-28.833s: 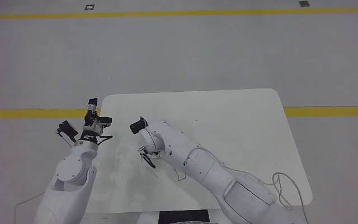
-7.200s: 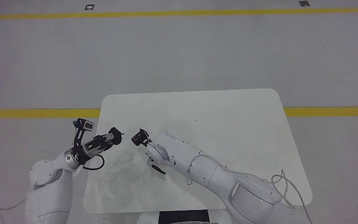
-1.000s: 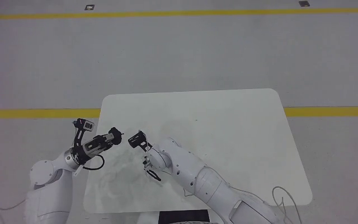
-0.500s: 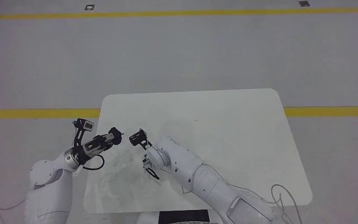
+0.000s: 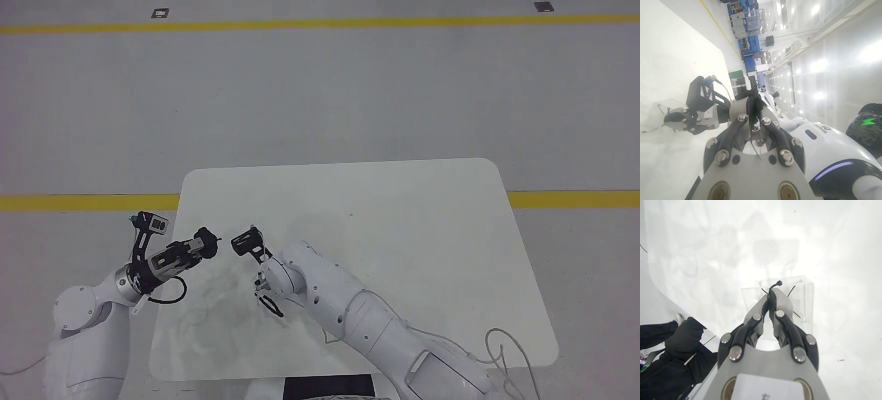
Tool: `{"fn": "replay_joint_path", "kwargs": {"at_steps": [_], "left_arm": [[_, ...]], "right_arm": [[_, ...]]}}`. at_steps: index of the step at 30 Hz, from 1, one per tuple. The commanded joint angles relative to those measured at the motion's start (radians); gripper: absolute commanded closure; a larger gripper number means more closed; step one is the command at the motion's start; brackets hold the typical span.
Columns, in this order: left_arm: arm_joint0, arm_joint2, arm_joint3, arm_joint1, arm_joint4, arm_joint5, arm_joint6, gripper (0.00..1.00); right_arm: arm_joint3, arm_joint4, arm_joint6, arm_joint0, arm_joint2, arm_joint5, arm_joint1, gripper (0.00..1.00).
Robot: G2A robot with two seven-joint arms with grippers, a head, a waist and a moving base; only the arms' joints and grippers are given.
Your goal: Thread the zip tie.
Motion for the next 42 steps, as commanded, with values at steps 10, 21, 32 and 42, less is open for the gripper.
{"fn": "replay_joint_path", "kwargs": {"at_steps": [10, 21, 32, 42], "left_arm": [[0.000, 0.000, 0.000, 0.000, 0.000, 0.000, 0.000, 1.00], [0.000, 0.000, 0.000, 0.000, 0.000, 0.000, 0.000, 1.00], [0.000, 0.000, 0.000, 0.000, 0.000, 0.000, 0.000, 1.00], [0.000, 0.000, 0.000, 0.000, 0.000, 0.000, 0.000, 1.00]], "right_arm": [[-0.456, -0.044, 0.019, -0.239, 0.177, -0.077, 0.093, 1.00], [-0.673, 0.048, -0.116, -0.418, 0.313, -0.170, 0.139, 1.00], [-0.706, 0.096, -0.300, -0.429, 0.307, -0.171, 0.136, 1.00], [-0.656, 0.217, -0.845, -0.444, 0.235, -0.146, 0.124, 1.00]]}}
